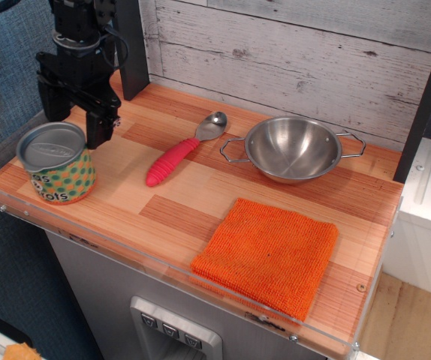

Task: Slide the canned good forward into the empty corner.

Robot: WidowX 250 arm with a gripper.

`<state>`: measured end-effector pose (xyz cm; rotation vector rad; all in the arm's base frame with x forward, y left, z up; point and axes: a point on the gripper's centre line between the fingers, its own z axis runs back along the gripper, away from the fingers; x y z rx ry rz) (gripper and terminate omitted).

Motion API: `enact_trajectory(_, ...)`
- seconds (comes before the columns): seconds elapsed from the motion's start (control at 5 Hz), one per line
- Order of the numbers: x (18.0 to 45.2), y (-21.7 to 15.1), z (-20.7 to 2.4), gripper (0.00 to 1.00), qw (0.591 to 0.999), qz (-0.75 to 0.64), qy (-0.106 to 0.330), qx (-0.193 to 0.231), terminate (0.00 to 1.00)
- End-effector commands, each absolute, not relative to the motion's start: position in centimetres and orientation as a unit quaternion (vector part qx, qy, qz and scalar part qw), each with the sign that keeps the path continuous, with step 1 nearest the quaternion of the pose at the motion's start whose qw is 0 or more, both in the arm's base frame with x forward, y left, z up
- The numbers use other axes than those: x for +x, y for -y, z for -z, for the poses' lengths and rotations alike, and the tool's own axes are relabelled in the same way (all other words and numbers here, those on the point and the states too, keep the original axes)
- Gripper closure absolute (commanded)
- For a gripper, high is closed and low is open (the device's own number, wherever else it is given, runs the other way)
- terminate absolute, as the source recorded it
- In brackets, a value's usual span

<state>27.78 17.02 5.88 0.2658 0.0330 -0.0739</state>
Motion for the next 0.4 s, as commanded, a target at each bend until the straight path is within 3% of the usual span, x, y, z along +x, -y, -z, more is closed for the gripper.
enact_trajectory(0.0,28.8,-16.6,-9.6,0.0,0.988,0.034,0.024,0.151,0.0)
enact_trajectory(0.2,29.6,-16.0,-10.9,0.0,0.986,0.045,0.037,0.154,0.0)
